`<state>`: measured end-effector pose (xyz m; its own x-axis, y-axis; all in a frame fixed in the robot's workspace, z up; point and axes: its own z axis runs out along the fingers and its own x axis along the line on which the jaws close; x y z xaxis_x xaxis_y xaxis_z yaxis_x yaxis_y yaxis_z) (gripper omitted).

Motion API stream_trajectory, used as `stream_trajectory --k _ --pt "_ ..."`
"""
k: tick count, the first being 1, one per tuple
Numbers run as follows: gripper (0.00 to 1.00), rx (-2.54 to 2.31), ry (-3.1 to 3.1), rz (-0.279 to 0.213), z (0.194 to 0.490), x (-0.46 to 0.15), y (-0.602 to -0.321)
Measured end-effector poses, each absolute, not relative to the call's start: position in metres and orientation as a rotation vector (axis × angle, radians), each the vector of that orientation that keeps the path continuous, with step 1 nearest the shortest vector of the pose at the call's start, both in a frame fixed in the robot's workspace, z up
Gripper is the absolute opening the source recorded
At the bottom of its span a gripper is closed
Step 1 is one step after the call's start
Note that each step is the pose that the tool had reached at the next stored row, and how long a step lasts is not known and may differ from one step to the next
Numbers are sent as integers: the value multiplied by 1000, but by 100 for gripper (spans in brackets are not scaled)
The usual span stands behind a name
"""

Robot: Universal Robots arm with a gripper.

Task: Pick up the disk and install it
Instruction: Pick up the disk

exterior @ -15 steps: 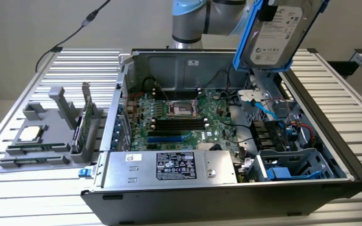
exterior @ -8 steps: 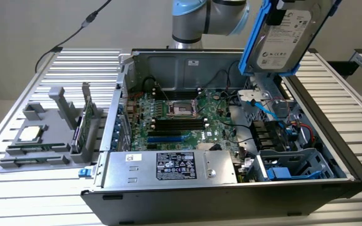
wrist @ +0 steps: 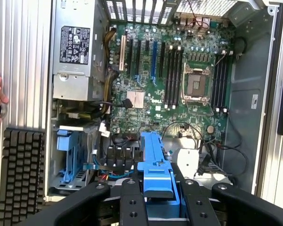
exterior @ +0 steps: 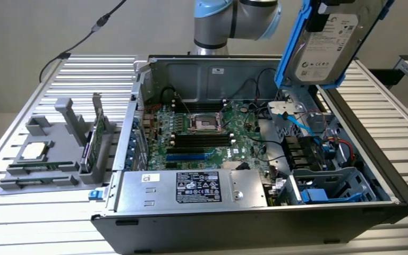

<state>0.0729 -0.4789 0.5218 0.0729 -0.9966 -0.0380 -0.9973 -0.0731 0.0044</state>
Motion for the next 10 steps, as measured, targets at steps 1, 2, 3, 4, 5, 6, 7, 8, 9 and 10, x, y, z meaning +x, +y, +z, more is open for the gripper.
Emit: stream_trajectory --k 1,2,3,4,5,6,7,8,9,10 --pt "33 -2284 2123 45 522 73 -480" --pt "33 -2284 2123 43 522 73 -481" --pt "33 -2284 2123 40 522 73 -482" --pt "33 -2284 2123 37 522 73 -484" --pt "33 -2284 2123 35 522 73 -485" --pt "33 -2284 2123 33 522 73 -487" --pt "33 -2284 2123 32 522 73 -488" --pt "33 -2284 2123 30 522 73 -490" --pt "33 -2284 2123 29 522 73 -492" --pt "33 -2283 2122 27 522 73 -494"
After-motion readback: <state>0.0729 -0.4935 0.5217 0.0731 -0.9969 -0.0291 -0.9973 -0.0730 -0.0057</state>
